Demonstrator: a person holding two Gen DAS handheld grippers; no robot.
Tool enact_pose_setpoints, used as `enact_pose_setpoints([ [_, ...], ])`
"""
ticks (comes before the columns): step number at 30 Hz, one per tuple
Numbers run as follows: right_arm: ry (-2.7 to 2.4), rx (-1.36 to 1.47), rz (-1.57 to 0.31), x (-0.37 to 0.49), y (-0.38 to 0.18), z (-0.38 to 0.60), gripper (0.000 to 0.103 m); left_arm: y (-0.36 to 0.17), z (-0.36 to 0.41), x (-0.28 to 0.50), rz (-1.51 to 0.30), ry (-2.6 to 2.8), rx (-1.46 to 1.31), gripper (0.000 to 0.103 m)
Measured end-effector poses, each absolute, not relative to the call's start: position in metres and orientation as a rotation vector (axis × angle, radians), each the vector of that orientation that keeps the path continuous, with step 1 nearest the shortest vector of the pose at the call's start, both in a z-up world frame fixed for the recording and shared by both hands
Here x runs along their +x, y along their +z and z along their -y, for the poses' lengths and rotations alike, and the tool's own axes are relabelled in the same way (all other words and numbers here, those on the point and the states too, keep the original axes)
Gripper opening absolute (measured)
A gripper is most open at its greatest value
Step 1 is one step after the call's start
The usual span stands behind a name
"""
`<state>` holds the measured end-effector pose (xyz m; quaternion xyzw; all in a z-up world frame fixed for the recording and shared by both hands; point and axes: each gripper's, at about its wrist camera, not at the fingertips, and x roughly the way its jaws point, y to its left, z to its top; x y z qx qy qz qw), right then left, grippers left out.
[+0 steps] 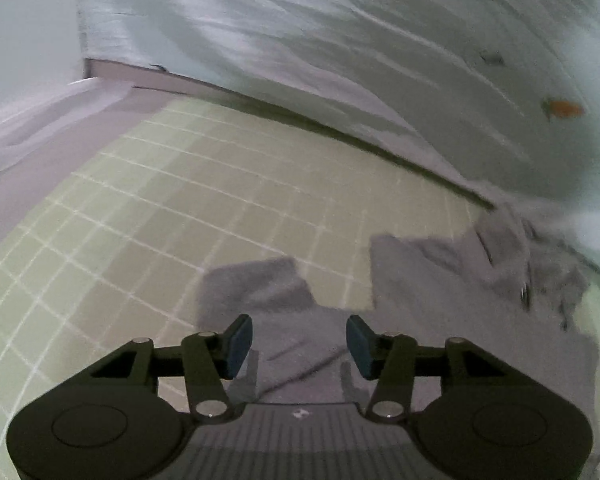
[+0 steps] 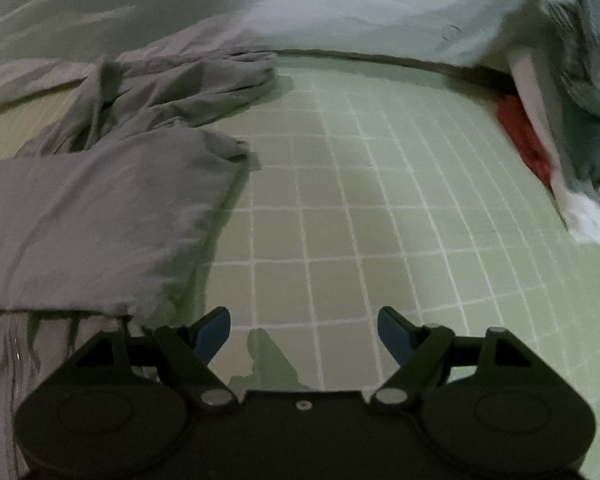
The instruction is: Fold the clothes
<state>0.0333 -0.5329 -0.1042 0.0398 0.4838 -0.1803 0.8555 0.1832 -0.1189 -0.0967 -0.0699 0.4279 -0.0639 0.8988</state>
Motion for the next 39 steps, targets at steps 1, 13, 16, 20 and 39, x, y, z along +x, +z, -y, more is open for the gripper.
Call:
enact_pose_setpoints([
  [1, -0.373, 0.068, -1.020, 0.035, -0.104, 0.530, 0.082, -0.101, 0.122, 0.183, -0.894, -0.142, -0.139, 0.053],
  [13, -0.374, 0.050, -1.074, 0.042, -0.109, 0.525, 0.082, -0.124, 0.140, 0.187, -0.890, -0.159, -0.031, 0.053],
  [16, -0.372, 0.043, -1.078, 0.043, -0.110, 0.524, 0.082, -0.128, 0.154, 0.183, -0.867, -0.149, 0.086, 0.053],
  [20, -0.370, 0.039, -1.078, 0.042, -0.110, 0.524, 0.082, -0.133, 0.161, 0.175, -0.825, -0.113, 0.112, 0.051],
  [39, -0.404, 0.202, -1.017, 0.033, -0.108, 0.541, 0.081, -0.053, 0.163, 0.164, -0.790, -0.266, -0.340, 0.010],
])
